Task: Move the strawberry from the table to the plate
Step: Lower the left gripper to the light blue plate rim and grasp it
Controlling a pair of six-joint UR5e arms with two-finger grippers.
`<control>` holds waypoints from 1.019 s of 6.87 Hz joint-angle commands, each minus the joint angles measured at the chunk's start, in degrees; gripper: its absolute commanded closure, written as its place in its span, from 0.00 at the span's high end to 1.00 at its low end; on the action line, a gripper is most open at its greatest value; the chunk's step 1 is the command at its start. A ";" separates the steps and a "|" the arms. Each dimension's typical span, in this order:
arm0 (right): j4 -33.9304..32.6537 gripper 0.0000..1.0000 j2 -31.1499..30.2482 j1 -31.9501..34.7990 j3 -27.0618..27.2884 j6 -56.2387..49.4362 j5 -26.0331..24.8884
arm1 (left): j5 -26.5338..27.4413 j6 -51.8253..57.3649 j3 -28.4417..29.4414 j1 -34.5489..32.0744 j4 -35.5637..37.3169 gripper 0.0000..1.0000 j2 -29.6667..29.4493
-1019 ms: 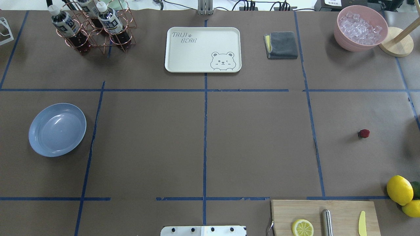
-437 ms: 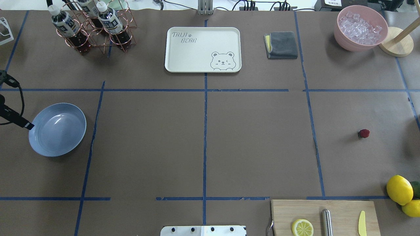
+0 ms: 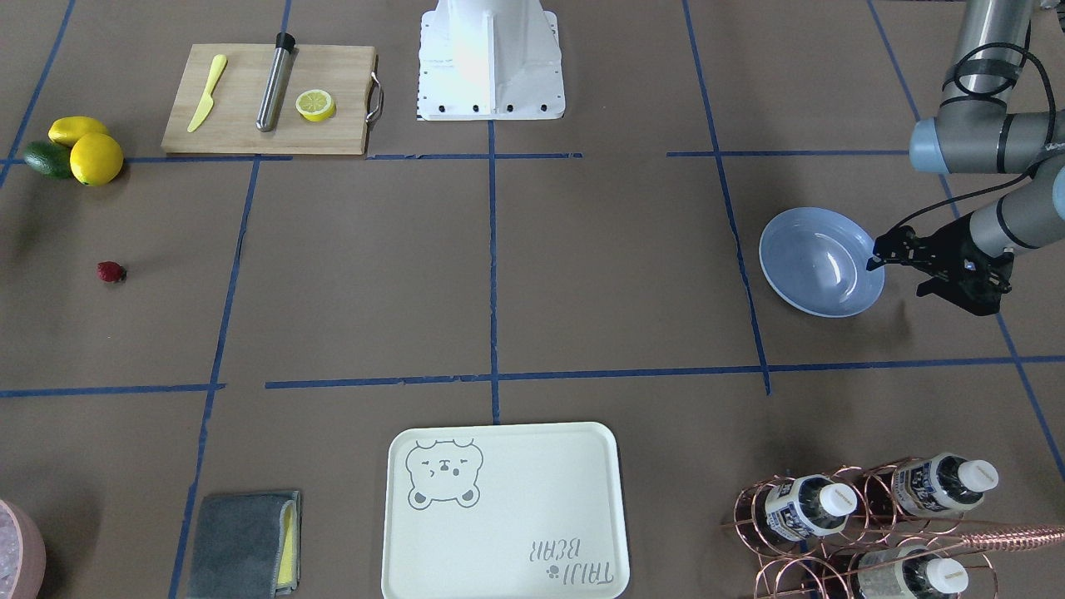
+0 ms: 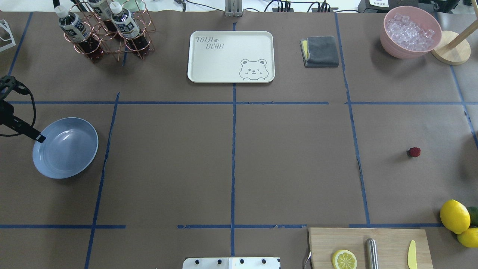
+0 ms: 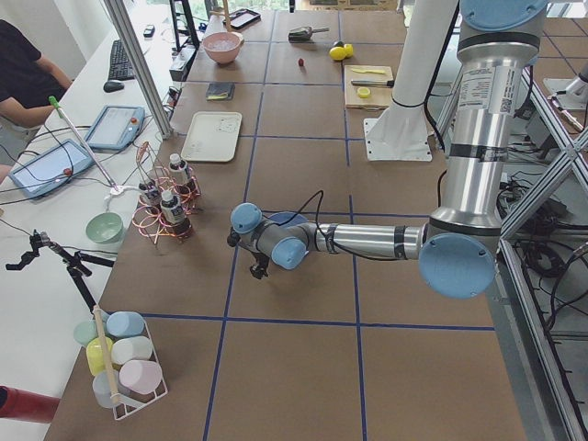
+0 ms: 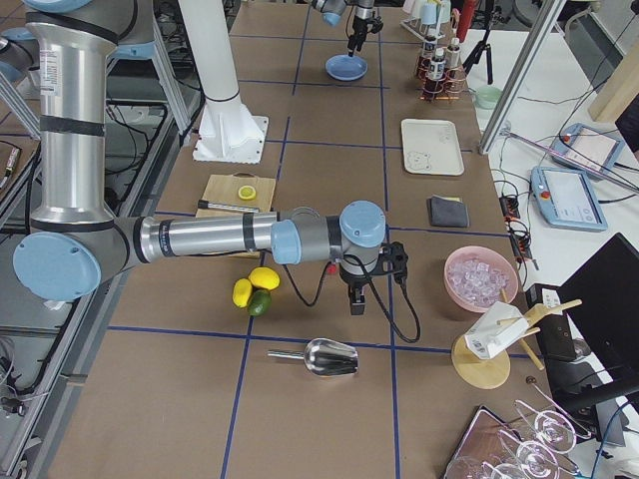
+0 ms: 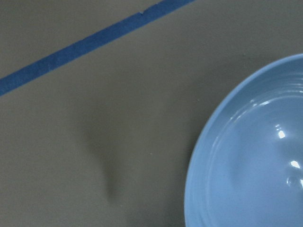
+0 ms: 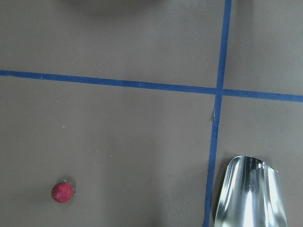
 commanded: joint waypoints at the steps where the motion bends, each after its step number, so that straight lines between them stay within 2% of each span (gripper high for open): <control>1: -0.07 1.00 -0.01 -0.17 -0.02 0.08 0.04 | -0.06 -0.31 0.14 0.02 -0.07 0.83 -0.21; 6: 0.02 1.00 -0.01 -0.17 -1.32 0.08 -0.04 | -0.06 -2.94 -0.56 2.38 -0.16 0.82 -1.60; 7: 0.02 1.00 -0.01 -0.43 -1.33 0.08 -0.04 | -0.06 -2.95 -0.56 2.57 -0.16 0.59 -1.70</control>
